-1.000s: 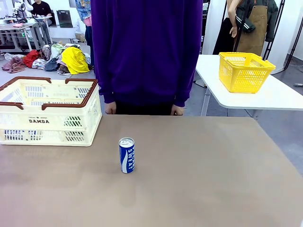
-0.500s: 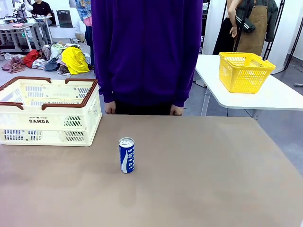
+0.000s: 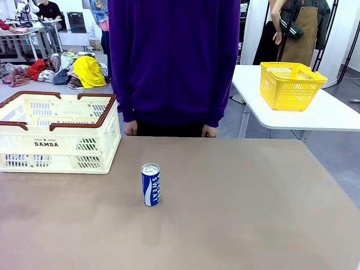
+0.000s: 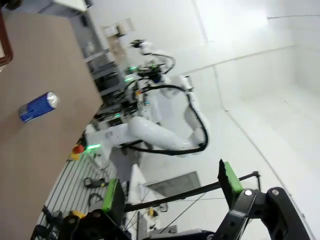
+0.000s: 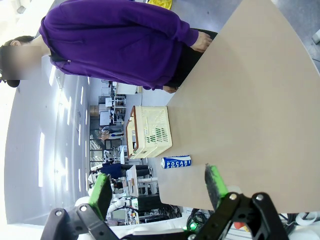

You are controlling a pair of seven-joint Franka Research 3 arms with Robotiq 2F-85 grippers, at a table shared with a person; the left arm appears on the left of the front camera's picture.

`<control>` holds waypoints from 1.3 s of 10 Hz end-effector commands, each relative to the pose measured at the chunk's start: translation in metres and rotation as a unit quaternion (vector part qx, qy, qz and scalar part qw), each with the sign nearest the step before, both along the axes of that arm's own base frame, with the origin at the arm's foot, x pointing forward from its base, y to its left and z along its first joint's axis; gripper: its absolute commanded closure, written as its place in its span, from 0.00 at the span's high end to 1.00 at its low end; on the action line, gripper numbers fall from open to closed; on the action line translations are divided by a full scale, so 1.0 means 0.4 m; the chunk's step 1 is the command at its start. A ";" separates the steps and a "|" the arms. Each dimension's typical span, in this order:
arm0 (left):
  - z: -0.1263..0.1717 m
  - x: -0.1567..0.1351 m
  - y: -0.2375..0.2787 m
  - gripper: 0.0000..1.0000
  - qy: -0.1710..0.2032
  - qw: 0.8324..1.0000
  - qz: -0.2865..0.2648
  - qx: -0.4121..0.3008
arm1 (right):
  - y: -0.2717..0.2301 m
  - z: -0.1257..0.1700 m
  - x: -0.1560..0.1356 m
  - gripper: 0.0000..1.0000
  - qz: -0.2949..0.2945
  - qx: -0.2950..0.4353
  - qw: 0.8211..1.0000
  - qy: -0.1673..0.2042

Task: Place the drinks into the Shopping basket.
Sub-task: Pick up one drink and place it into the Shopping basket.

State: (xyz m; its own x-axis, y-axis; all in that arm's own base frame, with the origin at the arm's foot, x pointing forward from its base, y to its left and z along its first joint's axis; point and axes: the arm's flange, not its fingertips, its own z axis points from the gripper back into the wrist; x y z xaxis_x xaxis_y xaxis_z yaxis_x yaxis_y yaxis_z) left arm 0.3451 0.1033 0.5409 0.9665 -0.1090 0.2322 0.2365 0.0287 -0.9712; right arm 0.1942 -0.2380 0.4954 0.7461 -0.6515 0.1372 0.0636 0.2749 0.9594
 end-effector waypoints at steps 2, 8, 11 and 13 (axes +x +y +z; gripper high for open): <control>0.013 -0.022 -0.321 1.00 0.003 0.979 -0.093 0.180 | -0.004 0.004 0.006 1.00 0.001 0.001 1.000 -0.019; -0.071 -0.031 -0.830 1.00 0.030 0.885 0.007 0.465 | -0.004 0.004 0.006 1.00 0.001 0.001 1.000 -0.019; -0.153 -0.036 -0.977 1.00 -0.043 0.834 0.048 0.548 | -0.004 0.004 0.006 1.00 0.001 0.001 1.000 -0.019; -0.196 -0.028 -1.030 1.00 -0.123 0.804 0.093 0.574 | -0.004 0.004 0.006 1.00 0.001 0.001 1.000 -0.019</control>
State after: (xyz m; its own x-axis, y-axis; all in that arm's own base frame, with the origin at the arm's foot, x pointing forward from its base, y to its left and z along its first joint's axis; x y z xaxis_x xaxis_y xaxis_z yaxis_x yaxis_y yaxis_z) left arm 0.3258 -0.3065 0.4716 0.9373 -0.2824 0.2044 0.3319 0.9021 -0.2757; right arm 0.1943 -0.2378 0.4955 0.7464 -0.6512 0.1374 0.0636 0.2753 0.9592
